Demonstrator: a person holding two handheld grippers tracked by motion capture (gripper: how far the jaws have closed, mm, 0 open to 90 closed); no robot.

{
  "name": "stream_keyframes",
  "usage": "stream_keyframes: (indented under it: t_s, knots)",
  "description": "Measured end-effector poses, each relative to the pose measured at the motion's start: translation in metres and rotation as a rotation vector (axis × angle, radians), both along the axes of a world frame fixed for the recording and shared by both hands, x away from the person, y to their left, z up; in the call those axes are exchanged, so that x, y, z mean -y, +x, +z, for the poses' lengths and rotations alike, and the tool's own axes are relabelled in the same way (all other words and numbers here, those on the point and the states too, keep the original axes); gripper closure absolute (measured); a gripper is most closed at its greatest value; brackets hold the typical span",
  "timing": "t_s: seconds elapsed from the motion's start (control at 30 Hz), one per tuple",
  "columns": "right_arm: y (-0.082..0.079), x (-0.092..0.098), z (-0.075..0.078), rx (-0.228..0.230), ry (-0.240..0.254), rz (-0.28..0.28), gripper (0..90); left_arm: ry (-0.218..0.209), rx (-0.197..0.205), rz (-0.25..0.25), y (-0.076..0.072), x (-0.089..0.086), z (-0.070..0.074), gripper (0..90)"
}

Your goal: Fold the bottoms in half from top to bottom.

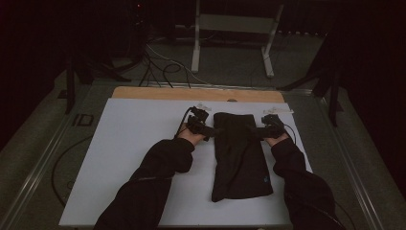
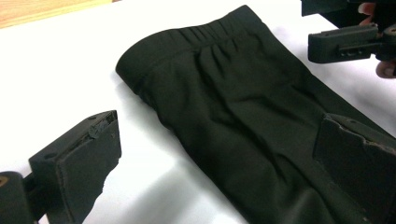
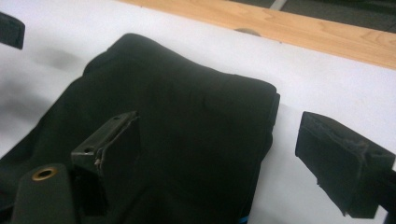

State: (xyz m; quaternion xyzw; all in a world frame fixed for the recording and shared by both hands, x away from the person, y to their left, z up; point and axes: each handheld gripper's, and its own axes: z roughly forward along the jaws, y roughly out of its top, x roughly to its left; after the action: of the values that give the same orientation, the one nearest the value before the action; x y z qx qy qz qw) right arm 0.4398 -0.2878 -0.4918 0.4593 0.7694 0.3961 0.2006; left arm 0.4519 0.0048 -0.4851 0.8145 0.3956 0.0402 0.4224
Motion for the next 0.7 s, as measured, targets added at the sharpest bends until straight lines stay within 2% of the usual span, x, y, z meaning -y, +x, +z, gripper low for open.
stream_keyframes:
  t_s: [0.3, 0.43, 0.57, 0.7]
  knots:
    - [0.008, -0.001, -0.005, -0.015, -0.014, 0.018, 14.4, -0.015, -0.035, 0.037, 0.007, 0.002, -0.006, 1.9]
    - [0.012, -0.001, -0.008, -0.026, -0.014, 0.016, 14.4, 0.001, -0.06, 0.059, 0.01, 0.004, -0.012, 1.9]
    - [0.014, 0.0, -0.011, -0.035, -0.012, 0.007, 14.3, -0.005, -0.056, 0.062, 0.013, 0.005, -0.016, 2.0]
    - [0.017, 0.0, -0.012, -0.04, -0.017, -0.003, 14.0, -0.03, -0.042, 0.056, 0.015, 0.006, -0.02, 2.4]
